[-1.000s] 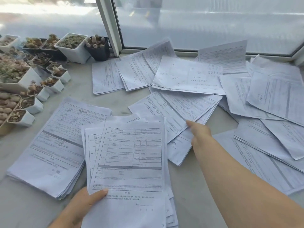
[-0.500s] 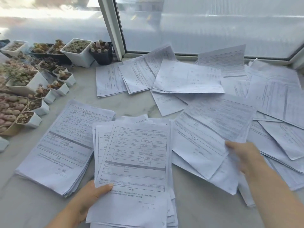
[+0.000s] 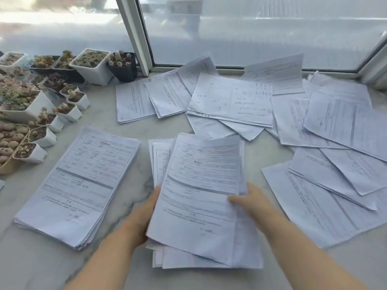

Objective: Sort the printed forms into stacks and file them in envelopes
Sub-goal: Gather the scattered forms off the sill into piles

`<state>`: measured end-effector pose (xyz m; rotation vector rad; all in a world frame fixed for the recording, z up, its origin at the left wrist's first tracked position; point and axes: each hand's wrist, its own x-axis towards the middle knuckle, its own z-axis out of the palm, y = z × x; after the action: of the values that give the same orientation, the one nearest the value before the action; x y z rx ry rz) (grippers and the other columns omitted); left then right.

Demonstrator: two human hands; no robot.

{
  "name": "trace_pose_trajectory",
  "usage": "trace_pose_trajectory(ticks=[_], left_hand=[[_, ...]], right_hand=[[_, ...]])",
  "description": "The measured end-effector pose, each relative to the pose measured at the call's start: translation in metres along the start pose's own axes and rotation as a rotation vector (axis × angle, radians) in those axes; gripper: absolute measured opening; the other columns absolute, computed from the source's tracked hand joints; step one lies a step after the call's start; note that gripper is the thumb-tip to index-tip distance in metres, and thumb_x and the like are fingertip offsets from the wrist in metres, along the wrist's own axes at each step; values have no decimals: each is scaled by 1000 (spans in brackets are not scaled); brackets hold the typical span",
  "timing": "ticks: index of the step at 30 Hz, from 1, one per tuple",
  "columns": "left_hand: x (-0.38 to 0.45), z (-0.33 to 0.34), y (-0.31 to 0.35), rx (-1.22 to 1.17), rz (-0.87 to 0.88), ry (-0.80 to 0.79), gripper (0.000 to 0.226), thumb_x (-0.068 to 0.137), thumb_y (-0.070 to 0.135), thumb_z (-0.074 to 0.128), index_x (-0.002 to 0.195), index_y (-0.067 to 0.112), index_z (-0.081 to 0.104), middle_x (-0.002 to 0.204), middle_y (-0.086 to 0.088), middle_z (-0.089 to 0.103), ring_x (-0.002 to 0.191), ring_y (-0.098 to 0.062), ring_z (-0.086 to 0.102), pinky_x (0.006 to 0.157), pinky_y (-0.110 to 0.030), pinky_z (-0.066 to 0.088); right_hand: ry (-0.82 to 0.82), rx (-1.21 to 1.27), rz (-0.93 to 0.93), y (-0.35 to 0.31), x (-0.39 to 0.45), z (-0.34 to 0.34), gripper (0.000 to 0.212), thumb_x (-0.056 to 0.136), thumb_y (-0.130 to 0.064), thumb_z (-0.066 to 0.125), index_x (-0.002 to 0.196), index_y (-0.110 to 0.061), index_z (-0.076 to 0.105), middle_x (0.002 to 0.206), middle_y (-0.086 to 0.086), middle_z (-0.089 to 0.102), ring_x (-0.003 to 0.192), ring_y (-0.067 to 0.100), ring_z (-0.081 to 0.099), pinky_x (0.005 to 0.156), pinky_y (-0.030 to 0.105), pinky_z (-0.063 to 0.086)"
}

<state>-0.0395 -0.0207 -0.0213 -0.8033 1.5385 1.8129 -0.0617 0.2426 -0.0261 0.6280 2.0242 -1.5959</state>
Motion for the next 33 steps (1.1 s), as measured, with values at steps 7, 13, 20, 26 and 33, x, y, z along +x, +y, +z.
trace_pose_trajectory(ticks=[7, 13, 20, 26, 33], left_hand=[[4, -11, 8, -72, -110, -160, 48, 89, 36, 49, 125, 7, 61, 121, -17, 65, 106, -31, 65, 89, -41, 52], [8, 4, 14, 121, -34, -117, 31, 93, 18, 56, 123, 14, 59, 114, -8, 70, 103, -25, 67, 86, -38, 56], [8, 20, 12, 173, 135, 119, 30, 81, -11, 63, 109, 2, 65, 103, -18, 71, 94, -34, 68, 84, -42, 55], [-17, 24, 15, -5, 382, 35, 34, 72, -3, 71, 106, 2, 68, 99, -14, 73, 91, -26, 71, 70, -24, 57], [-66, 51, 97, 114, 817, 252, 19, 79, 11, 75, 87, 28, 75, 89, 8, 75, 80, -6, 71, 63, -15, 54]], right_hand=[[282, -77, -140, 6, 4, 2, 46, 80, -1, 60, 116, -28, 47, 92, -13, 60, 83, 9, 60, 67, 21, 42], [371, -188, -255, 9, 5, -1, 33, 81, 0, 57, 108, -18, 60, 98, -7, 62, 93, 17, 60, 80, 30, 46], [329, -33, -168, 3, 16, -14, 63, 86, -11, 66, 144, -10, 41, 137, 4, 53, 122, 16, 51, 100, 28, 39], [-160, 377, -140, -35, 9, -36, 42, 83, -10, 68, 124, -7, 60, 117, 8, 70, 107, 21, 67, 96, 37, 50], [-228, 390, -688, -121, -39, -49, 27, 88, -13, 67, 114, -15, 68, 115, 3, 72, 107, 19, 68, 81, 21, 54]])
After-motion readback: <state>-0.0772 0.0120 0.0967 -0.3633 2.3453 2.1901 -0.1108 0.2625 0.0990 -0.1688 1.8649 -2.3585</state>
